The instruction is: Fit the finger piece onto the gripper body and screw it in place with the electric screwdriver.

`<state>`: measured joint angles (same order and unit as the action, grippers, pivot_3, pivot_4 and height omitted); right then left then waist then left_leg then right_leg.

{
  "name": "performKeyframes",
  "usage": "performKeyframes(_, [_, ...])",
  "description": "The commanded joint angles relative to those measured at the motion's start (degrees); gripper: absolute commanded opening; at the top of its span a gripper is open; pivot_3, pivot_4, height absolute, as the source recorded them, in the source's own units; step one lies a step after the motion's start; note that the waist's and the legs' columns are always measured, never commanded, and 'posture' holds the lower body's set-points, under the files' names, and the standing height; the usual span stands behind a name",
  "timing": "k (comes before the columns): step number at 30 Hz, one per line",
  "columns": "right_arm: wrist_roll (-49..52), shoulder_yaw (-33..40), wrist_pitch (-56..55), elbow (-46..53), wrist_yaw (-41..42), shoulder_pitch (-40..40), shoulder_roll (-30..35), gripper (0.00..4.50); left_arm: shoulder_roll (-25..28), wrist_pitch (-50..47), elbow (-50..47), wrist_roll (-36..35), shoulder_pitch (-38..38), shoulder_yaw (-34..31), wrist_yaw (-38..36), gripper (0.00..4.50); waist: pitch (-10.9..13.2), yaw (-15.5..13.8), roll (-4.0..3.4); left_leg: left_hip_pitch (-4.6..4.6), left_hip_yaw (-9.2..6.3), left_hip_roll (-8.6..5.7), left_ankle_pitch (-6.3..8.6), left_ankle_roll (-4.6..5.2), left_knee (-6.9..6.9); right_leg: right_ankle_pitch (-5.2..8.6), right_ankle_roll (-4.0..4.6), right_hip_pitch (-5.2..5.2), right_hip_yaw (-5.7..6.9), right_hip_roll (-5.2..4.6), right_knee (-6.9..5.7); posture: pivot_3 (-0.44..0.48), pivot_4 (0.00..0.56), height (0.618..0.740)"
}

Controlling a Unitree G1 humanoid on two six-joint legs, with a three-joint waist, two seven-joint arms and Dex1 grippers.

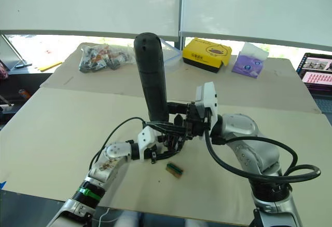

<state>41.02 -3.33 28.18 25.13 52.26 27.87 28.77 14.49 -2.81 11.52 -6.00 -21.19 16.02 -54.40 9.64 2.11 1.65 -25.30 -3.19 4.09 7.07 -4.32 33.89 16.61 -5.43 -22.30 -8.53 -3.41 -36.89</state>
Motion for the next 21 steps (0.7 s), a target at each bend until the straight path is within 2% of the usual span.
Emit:
performKeyframes(1, [1.5, 2.9, -1.7, 2.3, 0.1, 1.3, 0.1, 1.91, 0.2, -2.2, 1.7, 1.2, 2.2, 3.3, -1.0, 2.26, 0.0, 0.0, 0.00, 0.00, 0.00, 0.00, 0.00, 0.00, 0.00, 0.00, 0.00, 0.00, 0.00, 0.00, 0.00, 0.000, 0.150, 0.740])
performKeyframes(21, [0.9, 2.6, -1.2, 2.3, -0.2, 0.2, 0.8, 1.91, 0.3, -2.2, 1.8, 1.3, 2.1, 3.4, -1.2, 2.26, 0.0, 0.0, 0.00, 0.00, 0.00, 0.00, 0.00, 0.00, 0.00, 0.00, 0.00, 0.00, 0.00, 0.00, 0.00, 0.000, 0.150, 0.740])
